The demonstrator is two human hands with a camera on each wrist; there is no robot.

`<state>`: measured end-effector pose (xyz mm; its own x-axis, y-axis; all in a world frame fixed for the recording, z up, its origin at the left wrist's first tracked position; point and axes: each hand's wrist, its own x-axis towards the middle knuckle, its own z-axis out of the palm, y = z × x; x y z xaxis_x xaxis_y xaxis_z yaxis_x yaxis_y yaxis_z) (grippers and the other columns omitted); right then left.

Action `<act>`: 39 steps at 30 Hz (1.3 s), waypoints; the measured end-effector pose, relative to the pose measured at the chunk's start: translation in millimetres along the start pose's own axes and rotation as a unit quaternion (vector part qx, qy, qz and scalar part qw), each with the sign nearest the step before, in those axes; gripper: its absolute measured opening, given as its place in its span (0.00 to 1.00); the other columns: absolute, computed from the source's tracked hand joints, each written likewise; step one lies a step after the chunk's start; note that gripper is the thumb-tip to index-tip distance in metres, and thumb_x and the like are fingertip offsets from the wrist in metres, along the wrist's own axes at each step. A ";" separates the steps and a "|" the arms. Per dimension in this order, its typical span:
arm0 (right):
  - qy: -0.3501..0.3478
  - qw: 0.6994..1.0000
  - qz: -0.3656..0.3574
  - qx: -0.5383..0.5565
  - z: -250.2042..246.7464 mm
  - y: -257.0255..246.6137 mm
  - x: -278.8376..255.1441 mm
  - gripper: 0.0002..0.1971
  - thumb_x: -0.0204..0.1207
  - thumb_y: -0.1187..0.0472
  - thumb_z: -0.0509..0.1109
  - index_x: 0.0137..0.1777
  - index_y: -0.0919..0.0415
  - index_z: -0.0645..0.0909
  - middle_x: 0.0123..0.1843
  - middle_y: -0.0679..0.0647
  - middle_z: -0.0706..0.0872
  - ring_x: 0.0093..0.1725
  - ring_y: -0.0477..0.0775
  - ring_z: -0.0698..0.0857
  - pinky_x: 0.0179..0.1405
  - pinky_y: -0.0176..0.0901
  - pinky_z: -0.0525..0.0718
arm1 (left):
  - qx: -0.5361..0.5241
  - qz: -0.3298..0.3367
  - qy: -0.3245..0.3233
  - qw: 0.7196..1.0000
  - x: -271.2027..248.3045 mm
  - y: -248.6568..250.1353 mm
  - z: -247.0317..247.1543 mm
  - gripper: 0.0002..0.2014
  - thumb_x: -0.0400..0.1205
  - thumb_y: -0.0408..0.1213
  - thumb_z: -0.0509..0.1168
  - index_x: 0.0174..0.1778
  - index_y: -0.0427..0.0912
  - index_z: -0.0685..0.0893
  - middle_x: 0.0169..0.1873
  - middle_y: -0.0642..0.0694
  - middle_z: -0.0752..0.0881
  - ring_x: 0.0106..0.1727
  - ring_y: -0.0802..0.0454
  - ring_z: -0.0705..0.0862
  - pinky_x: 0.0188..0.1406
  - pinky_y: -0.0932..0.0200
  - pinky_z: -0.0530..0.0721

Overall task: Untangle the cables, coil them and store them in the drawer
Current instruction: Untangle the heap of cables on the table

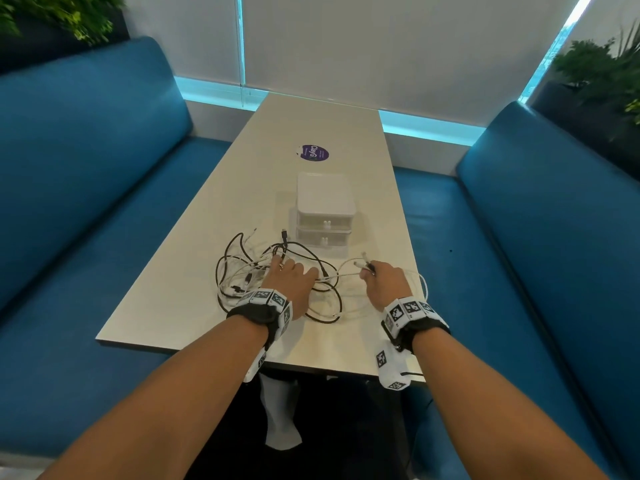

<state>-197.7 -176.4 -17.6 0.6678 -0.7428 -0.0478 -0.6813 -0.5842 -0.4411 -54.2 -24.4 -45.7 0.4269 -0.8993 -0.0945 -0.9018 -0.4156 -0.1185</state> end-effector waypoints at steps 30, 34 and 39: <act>0.029 0.990 0.076 -0.113 -6.6 36.8 -7.4 0.21 0.81 0.61 0.57 0.73 0.61 0.66 0.57 0.64 0.84 0.56 0.69 0.84 0.50 0.54 0.79 | -0.053 0.086 0.025 0.995 8.7 37.8 -21.1 0.29 0.77 0.32 0.61 0.77 0.50 0.72 0.69 0.43 0.72 0.70 0.42 0.70 0.72 0.42 0.66; -0.001 0.988 -0.007 -0.156 6.3 29.3 -3.7 0.12 0.82 0.55 0.57 0.56 0.58 0.80 0.48 0.58 0.87 0.47 0.62 0.85 0.40 0.47 0.77 | 0.002 0.173 -0.025 0.985 10.9 46.9 -20.9 0.30 0.82 0.26 0.57 0.79 0.57 0.71 0.65 0.43 0.77 0.66 0.41 0.75 0.68 0.43 0.70; -0.078 0.991 -0.024 -0.104 18.3 27.5 -4.6 0.15 0.87 0.54 0.55 0.56 0.61 0.81 0.43 0.54 0.83 0.42 0.58 0.81 0.39 0.46 0.74 | 0.043 0.187 -0.008 0.981 12.6 47.6 -19.4 0.20 0.81 0.23 0.60 0.65 0.46 0.82 0.55 0.45 0.82 0.60 0.42 0.77 0.60 0.45 0.70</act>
<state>-214.0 -183.1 -45.9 0.7284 -0.6622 -0.1761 -0.6836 -0.6848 -0.2525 -93.0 -58.1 -33.3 0.0688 -0.9842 -0.1629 -0.9868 -0.0431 -0.1563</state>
